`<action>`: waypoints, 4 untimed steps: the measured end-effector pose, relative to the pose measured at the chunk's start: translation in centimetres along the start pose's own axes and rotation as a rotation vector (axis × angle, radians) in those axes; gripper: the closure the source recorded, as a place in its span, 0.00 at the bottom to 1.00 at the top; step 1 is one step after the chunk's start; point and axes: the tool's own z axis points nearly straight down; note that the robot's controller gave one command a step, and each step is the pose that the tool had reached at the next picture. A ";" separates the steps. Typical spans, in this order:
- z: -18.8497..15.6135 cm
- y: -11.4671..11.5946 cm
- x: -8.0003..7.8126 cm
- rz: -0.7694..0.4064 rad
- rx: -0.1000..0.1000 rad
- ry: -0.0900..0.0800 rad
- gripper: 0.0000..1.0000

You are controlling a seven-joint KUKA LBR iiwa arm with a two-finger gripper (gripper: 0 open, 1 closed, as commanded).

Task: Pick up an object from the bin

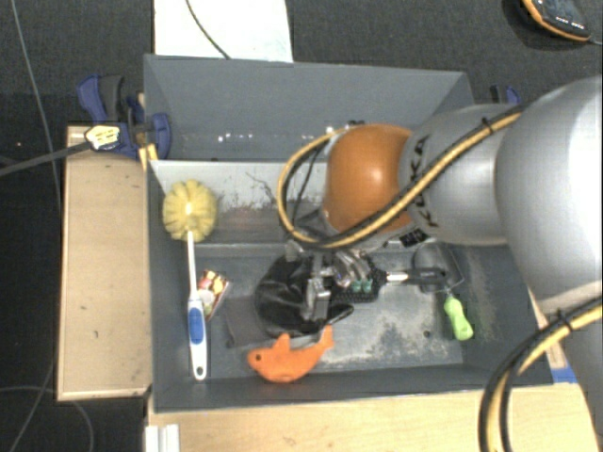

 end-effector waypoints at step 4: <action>-0.3 0.1 -0.2 0.004 -0.002 -0.007 1.00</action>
Offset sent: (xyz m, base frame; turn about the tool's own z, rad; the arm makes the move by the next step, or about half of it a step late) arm 0.0001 0.0000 0.0000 0.0005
